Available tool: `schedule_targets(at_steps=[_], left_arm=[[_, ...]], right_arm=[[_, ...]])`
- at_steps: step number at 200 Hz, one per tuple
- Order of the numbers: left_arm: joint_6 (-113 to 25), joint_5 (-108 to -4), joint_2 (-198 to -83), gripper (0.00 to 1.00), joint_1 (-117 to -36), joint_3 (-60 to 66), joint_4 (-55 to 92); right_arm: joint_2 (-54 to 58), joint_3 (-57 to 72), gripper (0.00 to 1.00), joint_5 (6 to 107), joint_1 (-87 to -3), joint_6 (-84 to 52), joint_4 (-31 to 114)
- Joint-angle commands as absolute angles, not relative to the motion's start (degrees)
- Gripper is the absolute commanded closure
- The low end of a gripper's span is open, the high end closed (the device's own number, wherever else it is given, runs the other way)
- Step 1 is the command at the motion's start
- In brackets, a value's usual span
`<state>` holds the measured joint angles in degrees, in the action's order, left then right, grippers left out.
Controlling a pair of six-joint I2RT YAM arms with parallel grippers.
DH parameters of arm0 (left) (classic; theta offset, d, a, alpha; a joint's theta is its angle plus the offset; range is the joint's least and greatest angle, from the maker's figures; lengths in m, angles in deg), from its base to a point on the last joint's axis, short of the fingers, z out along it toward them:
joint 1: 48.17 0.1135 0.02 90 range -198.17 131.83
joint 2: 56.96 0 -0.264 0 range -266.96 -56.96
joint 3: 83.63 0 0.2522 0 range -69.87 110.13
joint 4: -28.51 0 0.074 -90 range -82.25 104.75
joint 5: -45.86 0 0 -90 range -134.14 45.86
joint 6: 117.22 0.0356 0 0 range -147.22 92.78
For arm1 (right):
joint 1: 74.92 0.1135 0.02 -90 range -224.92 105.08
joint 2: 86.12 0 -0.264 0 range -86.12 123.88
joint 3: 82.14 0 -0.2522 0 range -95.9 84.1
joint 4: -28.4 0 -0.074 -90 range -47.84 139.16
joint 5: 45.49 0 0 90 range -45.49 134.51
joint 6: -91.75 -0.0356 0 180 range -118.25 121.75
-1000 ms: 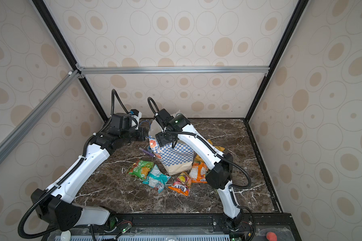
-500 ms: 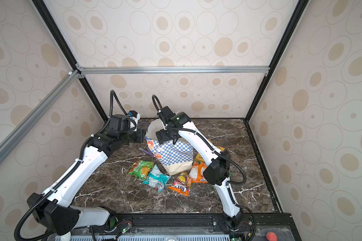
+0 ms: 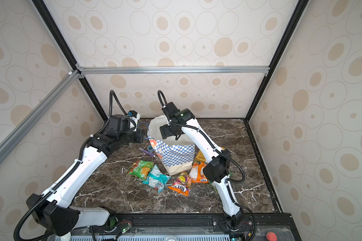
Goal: Take the snacks out of the paper bag
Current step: Pick up the snack from the paper bag.
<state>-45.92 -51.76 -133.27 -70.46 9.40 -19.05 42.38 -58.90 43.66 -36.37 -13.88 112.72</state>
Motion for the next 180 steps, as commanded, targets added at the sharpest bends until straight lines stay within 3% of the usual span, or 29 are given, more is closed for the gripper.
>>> schedule_targets(at_steps=[1,47,87,180], left_arm=[[-44.5,-52.3,-134.2,1.00,-70.4,13.3,-18.3],[-45.3,-53.6,-139.5,1.00,-70.3,17.6,-16.8],[-45.6,-54.5,-140.1,1.00,-70.3,17.4,-14.1],[-45.4,-56.5,-140.4,1.00,-70.3,15.1,-13.2]], right_arm=[[43.9,-56.7,0.08,44.0,-35.2,-12.5,116.4],[41.8,-48.0,0.07,43.5,-32.4,-11.5,114.5],[42.0,-37.8,0.06,49.7,-32.2,-13.9,111.6],[42.5,-21.5,0.03,53.4,-31.5,-18.3,102.0]])
